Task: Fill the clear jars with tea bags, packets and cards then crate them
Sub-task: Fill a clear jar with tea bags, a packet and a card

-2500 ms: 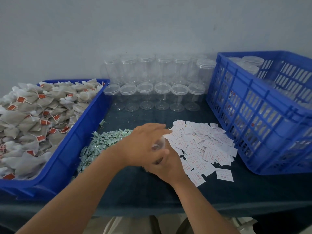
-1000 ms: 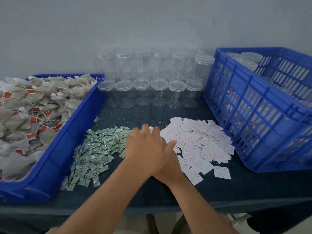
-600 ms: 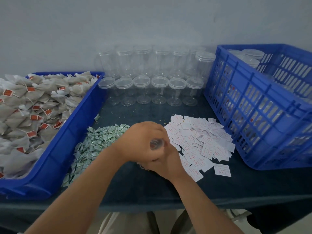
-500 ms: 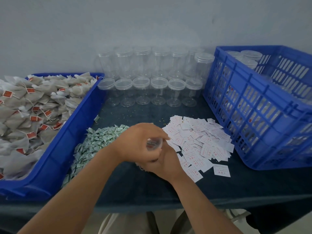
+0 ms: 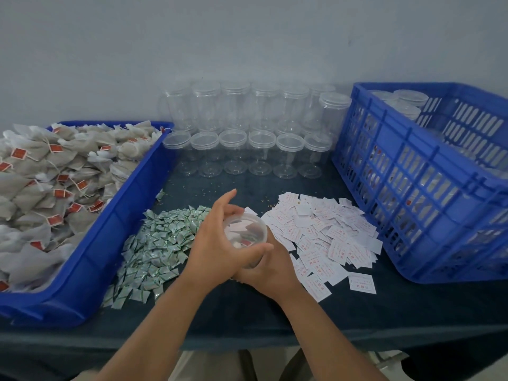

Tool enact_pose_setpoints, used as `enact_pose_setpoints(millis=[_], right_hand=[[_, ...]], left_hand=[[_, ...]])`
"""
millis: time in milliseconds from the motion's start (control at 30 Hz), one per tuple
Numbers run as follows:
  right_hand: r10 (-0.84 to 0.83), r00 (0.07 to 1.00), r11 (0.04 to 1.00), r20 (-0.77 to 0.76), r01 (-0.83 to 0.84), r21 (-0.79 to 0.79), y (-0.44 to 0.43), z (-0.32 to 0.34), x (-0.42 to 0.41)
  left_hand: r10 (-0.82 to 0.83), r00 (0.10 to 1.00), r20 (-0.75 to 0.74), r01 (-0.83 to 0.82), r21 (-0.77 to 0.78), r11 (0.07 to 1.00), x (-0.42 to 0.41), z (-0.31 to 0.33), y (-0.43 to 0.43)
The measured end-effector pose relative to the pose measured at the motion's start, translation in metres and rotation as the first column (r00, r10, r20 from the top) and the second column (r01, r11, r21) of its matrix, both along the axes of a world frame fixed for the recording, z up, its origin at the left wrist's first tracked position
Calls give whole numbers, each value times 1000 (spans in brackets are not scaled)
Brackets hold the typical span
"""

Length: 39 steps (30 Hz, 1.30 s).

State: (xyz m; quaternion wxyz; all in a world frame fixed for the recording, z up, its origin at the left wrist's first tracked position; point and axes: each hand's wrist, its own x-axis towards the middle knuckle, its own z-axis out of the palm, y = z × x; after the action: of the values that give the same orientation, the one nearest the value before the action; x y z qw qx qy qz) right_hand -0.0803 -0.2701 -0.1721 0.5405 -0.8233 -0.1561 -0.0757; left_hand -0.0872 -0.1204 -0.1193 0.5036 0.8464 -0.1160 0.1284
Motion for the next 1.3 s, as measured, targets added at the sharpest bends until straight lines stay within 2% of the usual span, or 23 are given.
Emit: enact_pose_setpoints(millis=[67, 167, 300, 367, 533, 600, 700, 767, 833, 867, 933, 967, 1033, 1133, 1200, 1300], right_hand=[[3, 1000, 1000, -14, -3, 9, -1, -1, 0], [26, 999, 999, -29, -25, 34, -2, -1, 0], [4, 1000, 999, -22, -3, 51, -3, -3, 0], [-6, 999, 998, -33, 8, 65, -2, -5, 0], [32, 999, 993, -32, -29, 111, 3, -7, -2], [75, 993, 991, -88, -65, 116, 2, -7, -3], [129, 979, 984, -156, -107, 141, -6, 1, -3], [69, 997, 996, -38, -67, 54, -15, 18, -1], [108, 992, 985, 62, -98, -140, -21, 47, 6], [176, 983, 939, 44, -155, -307, -20, 64, 11], [289, 957, 733, -17, -232, -639, -14, 87, 20], [313, 950, 645, -24, -231, -728, -9, 94, 23], [322, 947, 590, -7, -207, -781, -4, 102, 22], [310, 951, 578, 6, -183, -795, -5, 102, 18], [285, 958, 610, 19, -165, -775, -11, 107, 18], [221, 973, 721, 70, -115, -683, -31, 134, 24]], left_hand=[[-85, 996, -2, 84, -129, 988, 5, -7, 7], [-190, 982, -21, 180, -232, 956, 12, -12, 18], [-19, 1000, 5, 19, -390, 921, 2, -31, 6], [4, 1000, 24, 7, -447, 895, 2, -36, 5], [8, 991, -131, -87, -608, 789, 7, -43, -4], [-5, 985, -173, -106, -625, 774, 7, -47, -6], [-28, 982, -188, -88, -581, 809, 7, -48, -6], [-35, 979, -199, -81, -545, 835, 8, -48, -5], [-44, 983, -180, -58, -523, 850, 8, -48, -6], [-39, 985, -171, -55, -512, 857, 7, -50, -6], [-19, 984, -175, -74, -510, 857, 7, -55, -6], [-14, 982, -188, -89, -528, 845, 7, -58, -6], [-4, 974, -225, -124, -550, 826, 8, -62, -5], [21, 965, -260, -174, -582, 795, 14, -63, -4], [31, 959, -281, -209, -629, 749, 19, -63, -2], [62, 952, -300, -254, -659, 708, 26, -64, 2]])
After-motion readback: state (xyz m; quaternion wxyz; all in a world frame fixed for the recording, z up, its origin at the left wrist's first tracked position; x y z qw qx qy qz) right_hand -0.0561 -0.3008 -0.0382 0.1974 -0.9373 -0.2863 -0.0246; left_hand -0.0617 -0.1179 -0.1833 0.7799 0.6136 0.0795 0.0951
